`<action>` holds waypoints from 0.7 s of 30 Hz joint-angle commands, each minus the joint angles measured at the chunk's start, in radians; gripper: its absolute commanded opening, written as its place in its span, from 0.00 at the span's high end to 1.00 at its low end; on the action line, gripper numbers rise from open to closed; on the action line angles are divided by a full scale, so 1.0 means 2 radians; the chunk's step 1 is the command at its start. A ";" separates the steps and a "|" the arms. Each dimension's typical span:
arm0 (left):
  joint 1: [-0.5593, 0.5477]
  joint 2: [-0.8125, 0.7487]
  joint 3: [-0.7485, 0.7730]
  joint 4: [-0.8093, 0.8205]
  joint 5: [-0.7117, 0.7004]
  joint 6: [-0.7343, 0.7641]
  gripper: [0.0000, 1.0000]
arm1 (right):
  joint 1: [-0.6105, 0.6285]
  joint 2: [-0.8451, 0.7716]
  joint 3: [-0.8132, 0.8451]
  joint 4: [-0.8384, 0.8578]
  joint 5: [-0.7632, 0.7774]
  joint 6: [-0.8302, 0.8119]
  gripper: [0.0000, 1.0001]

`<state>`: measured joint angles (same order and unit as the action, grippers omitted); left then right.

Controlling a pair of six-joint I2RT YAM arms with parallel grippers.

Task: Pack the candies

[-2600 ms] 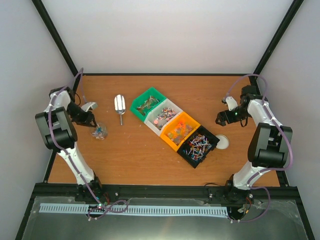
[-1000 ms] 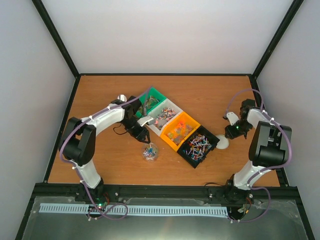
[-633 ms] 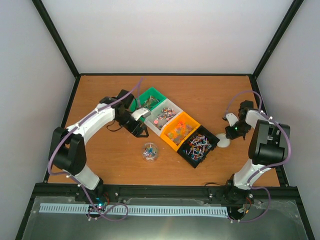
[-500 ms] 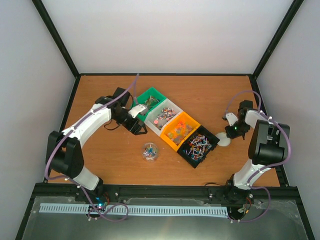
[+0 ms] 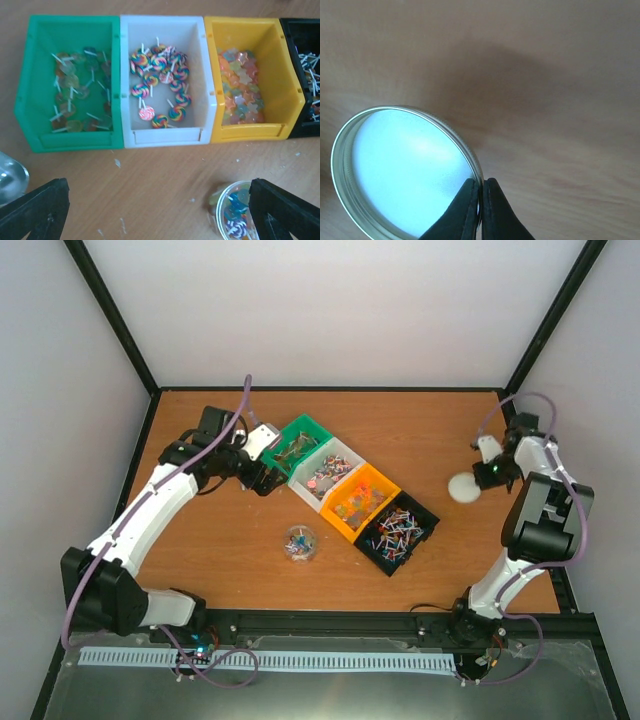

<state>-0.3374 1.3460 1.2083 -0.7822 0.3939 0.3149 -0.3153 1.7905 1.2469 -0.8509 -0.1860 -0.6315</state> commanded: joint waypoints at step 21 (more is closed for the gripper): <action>-0.129 -0.090 -0.009 0.047 0.031 0.403 0.19 | 0.237 0.008 0.179 -0.227 -0.421 0.041 0.97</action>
<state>-0.5102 1.1851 1.1896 -0.7132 0.4812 0.9371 0.0700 1.7966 1.6321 -1.2419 -0.8940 -0.5415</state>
